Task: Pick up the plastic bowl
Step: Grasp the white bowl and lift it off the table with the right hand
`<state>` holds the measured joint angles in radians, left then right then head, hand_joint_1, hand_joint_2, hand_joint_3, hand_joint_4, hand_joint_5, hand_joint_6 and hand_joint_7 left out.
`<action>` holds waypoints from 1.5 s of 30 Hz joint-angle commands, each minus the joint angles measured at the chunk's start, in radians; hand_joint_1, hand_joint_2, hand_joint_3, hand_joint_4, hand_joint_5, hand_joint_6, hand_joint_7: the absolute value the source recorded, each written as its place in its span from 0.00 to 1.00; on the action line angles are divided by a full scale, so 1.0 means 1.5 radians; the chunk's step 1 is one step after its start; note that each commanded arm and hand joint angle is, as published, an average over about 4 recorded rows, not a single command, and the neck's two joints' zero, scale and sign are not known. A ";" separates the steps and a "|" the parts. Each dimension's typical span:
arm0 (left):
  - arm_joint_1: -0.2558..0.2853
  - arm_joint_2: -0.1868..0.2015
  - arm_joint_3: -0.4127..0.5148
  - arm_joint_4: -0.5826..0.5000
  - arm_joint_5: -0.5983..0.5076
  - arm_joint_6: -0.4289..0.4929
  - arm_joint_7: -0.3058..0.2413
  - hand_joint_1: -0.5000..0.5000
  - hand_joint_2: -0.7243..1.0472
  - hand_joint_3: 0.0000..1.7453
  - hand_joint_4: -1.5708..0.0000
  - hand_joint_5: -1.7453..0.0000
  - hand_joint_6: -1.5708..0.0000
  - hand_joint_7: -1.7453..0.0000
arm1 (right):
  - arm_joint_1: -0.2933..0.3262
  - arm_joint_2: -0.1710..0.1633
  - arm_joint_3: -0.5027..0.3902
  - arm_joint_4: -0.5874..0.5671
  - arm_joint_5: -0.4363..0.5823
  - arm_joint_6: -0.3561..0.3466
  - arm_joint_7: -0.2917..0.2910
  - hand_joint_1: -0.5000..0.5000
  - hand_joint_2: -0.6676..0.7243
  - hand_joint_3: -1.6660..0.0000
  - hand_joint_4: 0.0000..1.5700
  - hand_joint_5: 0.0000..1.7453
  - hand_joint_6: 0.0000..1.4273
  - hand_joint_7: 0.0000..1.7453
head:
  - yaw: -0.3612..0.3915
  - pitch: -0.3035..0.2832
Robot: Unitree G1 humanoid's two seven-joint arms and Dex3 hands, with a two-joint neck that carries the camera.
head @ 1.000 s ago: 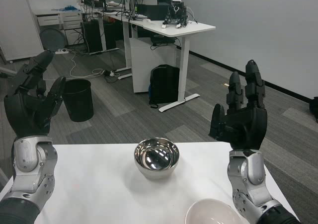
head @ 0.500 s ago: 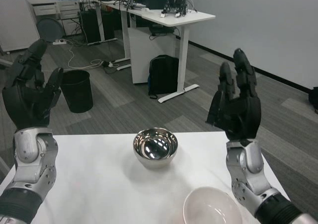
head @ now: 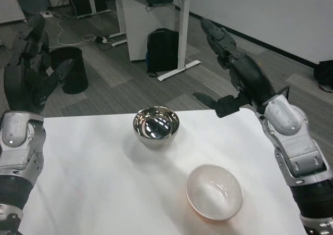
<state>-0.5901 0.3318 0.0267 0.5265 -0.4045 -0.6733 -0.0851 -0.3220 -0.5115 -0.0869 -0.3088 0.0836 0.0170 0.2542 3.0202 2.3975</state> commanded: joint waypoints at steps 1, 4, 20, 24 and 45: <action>-0.007 0.012 0.005 0.009 0.002 0.031 -0.037 0.00 0.90 0.05 1.00 1.00 0.96 0.92 | 0.047 -0.026 -0.017 -0.090 -0.080 0.098 0.057 0.05 0.36 0.55 0.00 0.00 0.00 0.00 | -0.022 -0.014; -0.008 0.016 0.005 0.014 0.002 0.050 -0.044 0.00 0.90 0.05 1.00 1.00 0.97 0.92 | 0.093 -0.035 -0.004 -0.107 -0.102 0.106 0.085 0.04 0.38 0.60 0.00 0.00 0.00 0.00 | -0.039 -0.025; -0.046 0.024 -0.006 0.091 0.000 0.066 -0.053 0.00 0.90 0.05 1.00 1.00 0.97 0.92 | 0.123 -0.138 0.145 -0.106 -0.068 0.255 0.169 0.08 0.65 0.92 0.00 0.00 0.00 0.00 | -0.068 -0.082; -0.056 0.024 -0.009 0.111 0.000 0.066 -0.053 0.00 0.90 0.05 1.00 1.00 0.95 0.92 | 0.113 -0.155 0.193 -0.105 -0.064 0.283 0.175 0.08 0.69 0.95 0.00 0.00 0.00 0.00 | -0.076 -0.091; -0.085 0.026 -0.027 0.167 -0.001 0.065 -0.052 0.00 0.90 0.05 1.00 1.00 0.95 0.92 | 0.037 -0.185 0.370 -0.106 -0.345 0.294 0.248 0.04 0.68 0.95 0.00 0.00 0.00 0.00 | -0.076 -0.108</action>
<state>-0.7035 0.3617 -0.0135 0.7712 -0.4047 -0.5738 -0.1622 -0.2531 -0.7766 0.4502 -0.4659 -0.3931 0.4706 0.6106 2.9062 2.2366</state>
